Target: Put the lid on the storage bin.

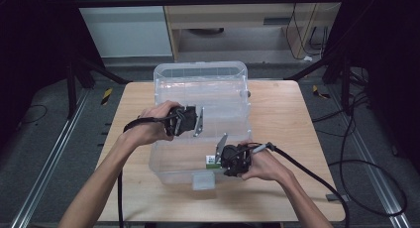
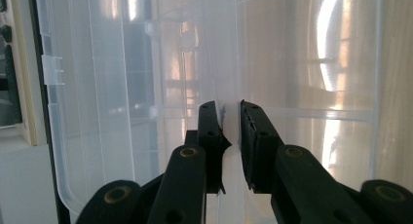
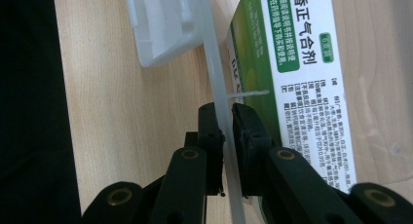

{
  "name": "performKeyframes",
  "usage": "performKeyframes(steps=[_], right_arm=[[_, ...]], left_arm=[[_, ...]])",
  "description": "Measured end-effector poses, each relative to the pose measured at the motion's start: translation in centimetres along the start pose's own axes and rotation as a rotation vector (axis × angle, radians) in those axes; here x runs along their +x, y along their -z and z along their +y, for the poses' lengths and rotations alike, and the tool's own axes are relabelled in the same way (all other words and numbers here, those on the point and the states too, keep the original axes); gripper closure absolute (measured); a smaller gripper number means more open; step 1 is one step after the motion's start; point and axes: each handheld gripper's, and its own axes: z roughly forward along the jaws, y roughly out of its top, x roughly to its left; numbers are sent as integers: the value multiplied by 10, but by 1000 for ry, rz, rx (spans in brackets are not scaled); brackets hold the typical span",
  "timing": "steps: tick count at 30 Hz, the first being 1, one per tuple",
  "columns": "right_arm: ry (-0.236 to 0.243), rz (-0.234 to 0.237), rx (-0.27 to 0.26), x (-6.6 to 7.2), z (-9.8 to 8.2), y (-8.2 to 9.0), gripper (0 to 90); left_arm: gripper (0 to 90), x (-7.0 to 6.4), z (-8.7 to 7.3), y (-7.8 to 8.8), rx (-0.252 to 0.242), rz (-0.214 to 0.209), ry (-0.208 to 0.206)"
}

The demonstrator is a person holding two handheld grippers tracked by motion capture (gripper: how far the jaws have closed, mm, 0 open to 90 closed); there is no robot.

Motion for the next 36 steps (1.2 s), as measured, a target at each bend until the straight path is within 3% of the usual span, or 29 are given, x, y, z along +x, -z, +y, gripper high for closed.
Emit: performKeyframes(steps=[2, 3, 7, 25, 28, 36], right_arm=[[0, 0, -2, 0, 0, 0, 828], [-5, -3, -6, 1, -1, 0, 828], [-7, -8, -6, 1, -1, 0, 827], [-25, -17, -33, 4, -4, 0, 821], [-28, -17, -32, 4, -4, 0, 820], [-33, -21, -35, 5, -5, 0, 819]], left_arm=[[789, -2, 0, 1, -8, 5, 1], [789, -5, 0, 2, -3, -6, 24], [790, -7, 1, 5, 0, 8, 4], [791, -29, -1, 18, -23, 22, 25], [791, -32, -2, 19, -39, 35, 10], [790, -44, -4, 24, -49, 13, 38]])
